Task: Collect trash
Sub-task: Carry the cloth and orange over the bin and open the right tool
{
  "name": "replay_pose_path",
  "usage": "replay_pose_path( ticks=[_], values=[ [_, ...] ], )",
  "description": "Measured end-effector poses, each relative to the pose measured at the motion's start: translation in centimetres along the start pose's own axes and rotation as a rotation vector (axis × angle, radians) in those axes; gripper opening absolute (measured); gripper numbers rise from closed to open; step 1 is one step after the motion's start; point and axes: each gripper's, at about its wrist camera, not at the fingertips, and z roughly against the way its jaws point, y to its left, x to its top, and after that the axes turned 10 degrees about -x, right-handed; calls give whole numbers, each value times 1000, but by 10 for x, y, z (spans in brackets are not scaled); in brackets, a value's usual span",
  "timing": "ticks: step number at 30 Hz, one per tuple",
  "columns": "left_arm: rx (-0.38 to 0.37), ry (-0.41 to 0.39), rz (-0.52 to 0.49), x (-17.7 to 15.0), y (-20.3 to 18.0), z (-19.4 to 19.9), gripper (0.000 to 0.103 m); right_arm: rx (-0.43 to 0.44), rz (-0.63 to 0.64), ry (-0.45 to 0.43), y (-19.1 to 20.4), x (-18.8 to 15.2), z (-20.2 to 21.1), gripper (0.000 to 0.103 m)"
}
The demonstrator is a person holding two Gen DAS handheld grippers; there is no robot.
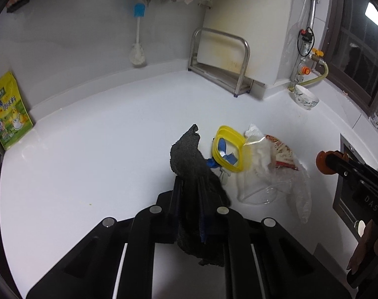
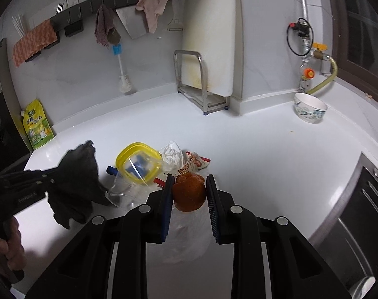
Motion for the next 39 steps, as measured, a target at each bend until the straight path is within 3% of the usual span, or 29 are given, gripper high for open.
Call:
replay_pose_path(
  ticks=[16,28,39],
  values=[
    [5,-1,-48,-35,-38,79,12,-17,-71,21,-9,-33,84,25],
    [-55,10,-85,-79,-95,125,12,-3,-74,117,-15,-110,146,25],
    [-85,85,-141,-131,-141,126,12,24,-93,221,-32,-172,165,25]
  ],
)
